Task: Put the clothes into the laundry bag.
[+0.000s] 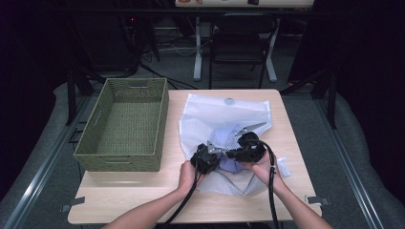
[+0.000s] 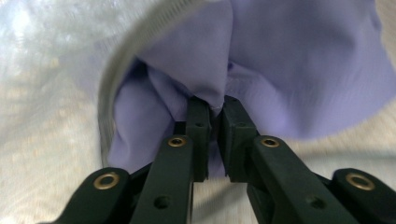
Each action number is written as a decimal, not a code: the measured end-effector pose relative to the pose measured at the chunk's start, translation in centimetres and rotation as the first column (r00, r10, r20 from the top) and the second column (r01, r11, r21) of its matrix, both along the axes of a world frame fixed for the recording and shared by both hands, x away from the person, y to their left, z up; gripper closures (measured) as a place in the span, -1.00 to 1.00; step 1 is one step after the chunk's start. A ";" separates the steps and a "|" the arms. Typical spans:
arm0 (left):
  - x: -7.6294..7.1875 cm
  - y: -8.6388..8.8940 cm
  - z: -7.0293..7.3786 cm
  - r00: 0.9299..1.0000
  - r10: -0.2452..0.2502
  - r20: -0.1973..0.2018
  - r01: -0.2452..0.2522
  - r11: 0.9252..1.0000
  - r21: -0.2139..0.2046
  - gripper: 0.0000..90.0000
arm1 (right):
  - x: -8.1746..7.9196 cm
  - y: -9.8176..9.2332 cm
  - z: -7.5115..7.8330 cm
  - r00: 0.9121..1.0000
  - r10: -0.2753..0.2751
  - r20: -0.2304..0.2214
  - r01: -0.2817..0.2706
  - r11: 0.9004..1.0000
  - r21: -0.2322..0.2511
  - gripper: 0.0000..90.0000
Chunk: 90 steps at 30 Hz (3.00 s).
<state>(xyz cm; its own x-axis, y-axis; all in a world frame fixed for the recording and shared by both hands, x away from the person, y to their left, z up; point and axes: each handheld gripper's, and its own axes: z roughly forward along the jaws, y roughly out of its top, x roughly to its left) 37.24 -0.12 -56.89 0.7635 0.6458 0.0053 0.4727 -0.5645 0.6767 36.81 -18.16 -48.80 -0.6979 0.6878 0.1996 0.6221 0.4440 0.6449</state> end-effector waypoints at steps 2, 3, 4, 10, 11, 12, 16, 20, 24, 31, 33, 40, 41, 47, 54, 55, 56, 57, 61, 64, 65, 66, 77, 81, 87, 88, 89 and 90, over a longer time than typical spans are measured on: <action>0.5 -0.3 0.2 1.000 0.013 0.022 -0.013 1.000 -0.011 0.87 | -0.1 0.0 0.2 1.000 -0.005 -0.004 0.005 1.000 0.009 0.97; 0.8 -0.5 0.3 0.999 0.030 0.024 -0.029 0.999 -0.028 0.88 | -0.1 -0.1 0.5 1.000 0.000 0.006 0.000 1.000 0.018 0.97; 1.1 -0.7 0.4 0.998 0.047 0.028 -0.046 0.998 -0.047 0.88 | -0.3 -0.2 1.0 1.000 -0.003 0.018 0.002 0.999 0.040 0.97; 2.5 -0.6 0.9 0.998 0.066 0.024 -0.065 0.997 -0.044 0.86 | -0.4 -0.5 1.1 1.000 -0.006 0.013 0.006 0.999 0.043 0.97; 2.4 -0.3 0.9 0.998 0.055 0.013 -0.054 0.998 -0.032 0.82 | -0.2 -0.5 0.6 1.000 -0.007 0.000 0.007 1.000 0.029 0.97; 2.2 0.0 1.0 0.999 0.038 0.004 -0.038 0.999 -0.027 0.76 | 0.0 -0.5 0.1 1.000 -0.008 -0.015 0.008 1.000 0.012 0.97; 0.6 1.8 2.0 1.000 -0.015 -0.014 0.015 1.000 0.008 0.31 | 0.3 -0.5 -0.9 0.999 -0.010 -0.041 0.010 1.000 -0.013 0.97; -0.8 3.6 3.3 1.000 -0.018 -0.011 0.019 0.998 0.059 -0.09 | 0.3 -0.3 -0.8 0.999 -0.005 -0.034 0.005 1.000 -0.022 0.97; -1.7 5.9 2.7 0.998 -0.001 -0.070 0.008 0.995 0.097 -0.10 | 0.3 -0.5 -0.9 0.999 -0.009 -0.033 0.008 1.000 -0.028 0.97; -1.9 7.2 1.5 0.989 0.001 -0.149 0.020 0.991 0.135 0.14 | 0.4 -0.5 -0.9 0.999 -0.011 -0.032 0.010 1.000 -0.026 0.97; -1.9 7.0 1.3 0.988 0.011 -0.155 0.011 0.990 0.138 0.23 | 0.4 -0.5 -0.9 0.999 -0.012 -0.034 0.011 1.000 -0.027 0.97; -1.6 7.2 1.0 0.986 0.007 -0.169 0.020 0.988 0.153 0.50 | 0.4 -0.6 -1.0 0.999 -0.010 -0.038 0.009 1.000 -0.020 0.97; -1.6 7.2 1.0 0.985 0.007 -0.170 0.020 0.988 0.151 0.57 | 0.4 -0.6 -1.0 0.999 -0.011 -0.038 0.010 1.000 -0.020 0.97; -1.8 7.6 0.8 0.990 -0.020 -0.142 0.040 0.990 0.137 0.93 | 0.2 -0.5 -0.8 1.000 -0.006 -0.024 0.005 1.000 -0.028 0.97; -2.6 8.2 1.9 0.992 -0.040 -0.116 0.053 0.992 0.119 0.96 | 0.3 -0.6 -0.7 1.000 -0.010 -0.017 0.010 1.000 -0.018 0.97; -2.9 8.4 2.3 0.993 -0.046 -0.109 0.059 0.992 0.112 0.96 | 0.3 -0.6 -0.7 1.000 -0.011 -0.016 0.011 1.000 -0.017 0.97; -3.3 8.7 2.6 0.994 -0.049 -0.102 0.060 0.993 0.104 0.96 | 0.3 -0.5 -0.6 1.000 -0.010 -0.017 0.010 1.000 -0.016 0.97; -3.5 9.0 2.9 0.993 -0.057 -0.102 0.067 0.993 0.098 0.96 | 0.3 -0.5 -0.6 1.000 -0.011 -0.016 0.011 1.000 -0.017 0.97; -4.3 10.2 3.1 0.993 -0.056 -0.100 0.068 0.991 0.117 0.96 | 0.2 -0.6 -0.5 1.000 -0.007 -0.009 0.007 1.000 -0.028 0.97; -4.7 10.8 2.9 0.993 -0.036 -0.110 0.051 0.990 0.132 0.77 | 0.1 -0.4 -0.4 1.000 -0.001 -0.007 0.000 1.000 -0.026 0.97; -4.8 10.8 3.2 0.994 -0.038 -0.105 0.050 0.992 0.118 0.66 | 0.1 -0.3 -0.4 1.000 0.001 -0.007 -0.001 1.000 -0.028 0.97; -4.8 10.7 3.5 0.995 -0.040 -0.088 0.049 0.993 0.108 0.56 | 0.1 -0.1 -0.3 1.000 0.005 -0.007 -0.006 1.000 -0.024 0.97; -1.1 5.2 2.2 1.000 -0.008 -0.006 0.009 0.988 0.154 -0.02 | -0.1 0.0 -0.1 1.000 0.007 0.005 -0.007 1.000 -0.021 0.96; -0.3 3.8 1.2 1.000 -0.024 0.002 0.023 0.978 0.205 0.10 | -0.2 -0.1 0.1 1.000 0.008 0.001 -0.008 1.000 -0.005 0.97; 0.0 3.6 0.7 0.999 -0.035 0.036 0.026 0.974 0.226 0.66 | -0.3 -0.4 0.1 1.000 0.013 0.003 -0.013 1.000 -0.002 0.96; 0.0 3.7 0.8 0.998 -0.033 0.044 0.022 0.975 0.222 0.76 | -0.3 -0.5 0.1 1.000 0.011 0.002 -0.011 1.000 -0.004 0.96; 0.0 3.9 0.9 0.998 -0.034 0.047 0.023 0.976 0.216 0.83 | -0.2 -0.5 0.1 1.000 0.010 0.001 -0.010 1.000 -0.004 0.96; -0.1 4.1 1.1 0.998 -0.033 0.048 0.023 0.978 0.206 0.89 | -0.2 -0.6 0.1 1.000 0.010 0.002 -0.010 1.000 -0.007 0.96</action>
